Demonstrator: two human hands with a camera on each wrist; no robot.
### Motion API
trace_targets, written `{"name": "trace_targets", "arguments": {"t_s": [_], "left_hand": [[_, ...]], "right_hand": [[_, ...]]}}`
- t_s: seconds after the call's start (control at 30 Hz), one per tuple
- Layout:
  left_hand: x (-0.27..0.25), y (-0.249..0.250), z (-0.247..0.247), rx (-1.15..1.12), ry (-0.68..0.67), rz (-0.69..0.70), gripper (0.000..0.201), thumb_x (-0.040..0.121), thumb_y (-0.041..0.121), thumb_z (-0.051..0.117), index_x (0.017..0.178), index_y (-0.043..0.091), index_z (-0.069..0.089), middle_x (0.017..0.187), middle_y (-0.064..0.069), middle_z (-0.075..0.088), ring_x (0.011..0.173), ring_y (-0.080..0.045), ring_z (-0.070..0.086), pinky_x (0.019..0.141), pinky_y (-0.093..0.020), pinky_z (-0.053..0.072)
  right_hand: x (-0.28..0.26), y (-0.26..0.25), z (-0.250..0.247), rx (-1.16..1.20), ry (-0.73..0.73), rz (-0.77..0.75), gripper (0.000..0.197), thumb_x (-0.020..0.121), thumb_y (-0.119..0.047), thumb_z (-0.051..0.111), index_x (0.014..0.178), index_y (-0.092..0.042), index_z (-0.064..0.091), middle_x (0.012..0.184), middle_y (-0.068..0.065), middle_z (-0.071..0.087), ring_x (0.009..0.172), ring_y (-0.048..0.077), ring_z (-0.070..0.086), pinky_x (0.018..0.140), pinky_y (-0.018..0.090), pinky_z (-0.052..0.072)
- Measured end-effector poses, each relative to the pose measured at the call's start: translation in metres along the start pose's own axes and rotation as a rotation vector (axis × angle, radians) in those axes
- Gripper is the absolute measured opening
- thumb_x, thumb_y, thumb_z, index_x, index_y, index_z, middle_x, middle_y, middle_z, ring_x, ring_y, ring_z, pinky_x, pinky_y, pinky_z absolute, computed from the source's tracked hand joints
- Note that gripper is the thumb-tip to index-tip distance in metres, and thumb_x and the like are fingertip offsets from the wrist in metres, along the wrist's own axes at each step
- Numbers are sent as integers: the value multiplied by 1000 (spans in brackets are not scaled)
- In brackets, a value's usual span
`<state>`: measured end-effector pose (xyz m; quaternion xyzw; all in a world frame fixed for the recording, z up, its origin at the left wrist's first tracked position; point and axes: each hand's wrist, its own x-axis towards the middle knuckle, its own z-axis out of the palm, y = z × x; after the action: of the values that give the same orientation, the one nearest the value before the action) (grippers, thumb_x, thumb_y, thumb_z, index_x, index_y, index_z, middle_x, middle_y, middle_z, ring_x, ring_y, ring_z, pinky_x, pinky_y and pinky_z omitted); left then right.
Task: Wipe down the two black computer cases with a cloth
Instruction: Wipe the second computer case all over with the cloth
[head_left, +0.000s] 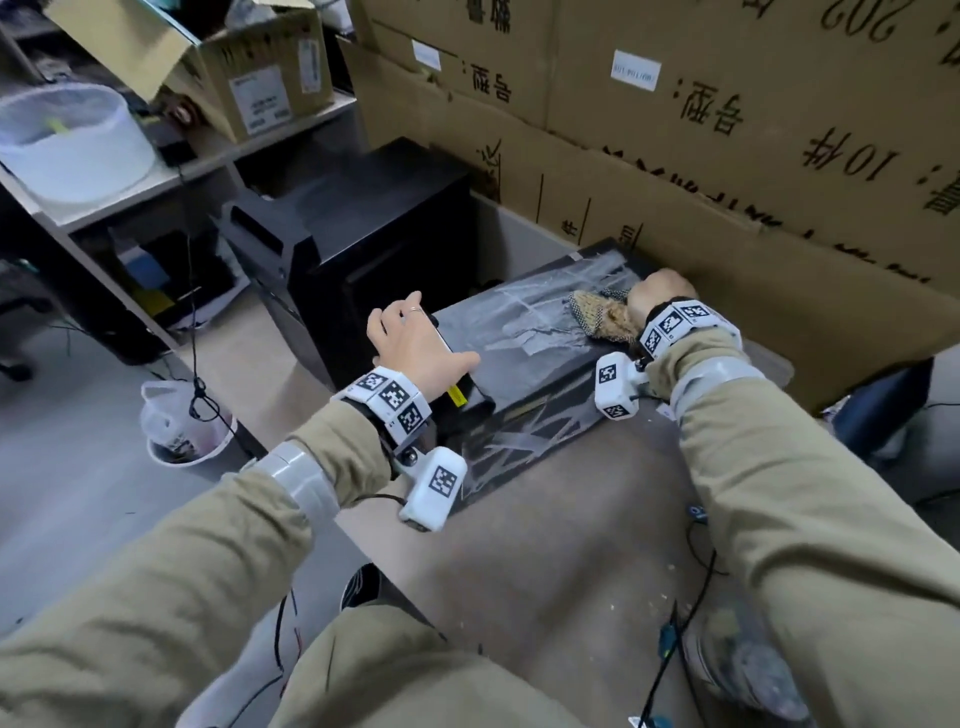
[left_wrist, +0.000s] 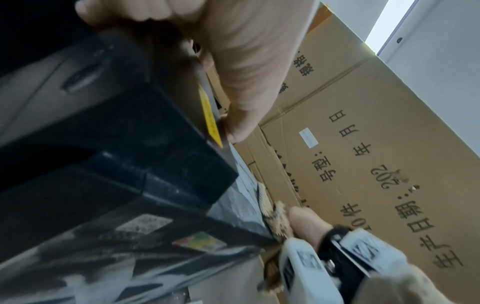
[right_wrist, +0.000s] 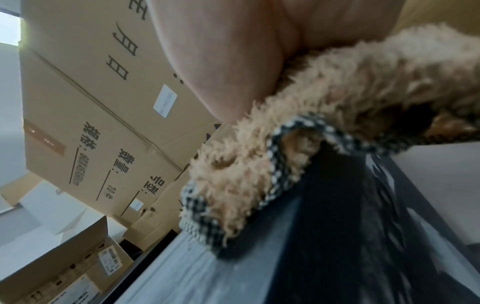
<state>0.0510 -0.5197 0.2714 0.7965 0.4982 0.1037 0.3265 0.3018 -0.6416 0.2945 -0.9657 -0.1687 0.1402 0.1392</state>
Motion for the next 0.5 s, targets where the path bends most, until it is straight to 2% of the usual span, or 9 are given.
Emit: {"name": "trace_targets", "arguments": {"t_s": [0.13, 0.27, 0.4, 0.5], "left_hand": [[28, -5, -12, -9, -55, 87, 104, 71, 33, 79, 156, 17, 21, 162, -10, 10, 151, -29, 1, 118, -45, 23], [56, -8, -23, -20, -103, 170, 103, 70, 28, 80, 155, 18, 22, 164, -9, 1, 152, -29, 0, 121, -43, 23], [81, -14, -32, 0, -162, 257, 102, 69, 25, 82, 154, 18, 26, 164, -8, 2, 152, -29, 2, 120, -45, 24], [97, -17, -37, 17, -216, 329, 98, 70, 24, 82, 153, 19, 29, 164, -10, 3, 152, -29, 1, 120, -46, 22]], "right_hand": [[-17, 5, 0, -59, -5, 73, 31, 95, -12, 50, 118, 5, 63, 126, 21, 62, 119, 38, 55, 104, 43, 44], [-31, -2, -1, -121, -2, 172, 20, 94, -12, 54, 105, 0, 66, 125, 21, 62, 121, 38, 52, 109, 46, 36], [-45, -11, 8, -168, 49, 292, 30, 99, -17, 48, 121, 0, 62, 135, 22, 55, 129, 36, 46, 110, 43, 30], [-57, -18, 15, -149, 74, 401, 36, 101, -18, 47, 130, 1, 56, 145, 23, 47, 136, 38, 38, 115, 46, 27]]}}
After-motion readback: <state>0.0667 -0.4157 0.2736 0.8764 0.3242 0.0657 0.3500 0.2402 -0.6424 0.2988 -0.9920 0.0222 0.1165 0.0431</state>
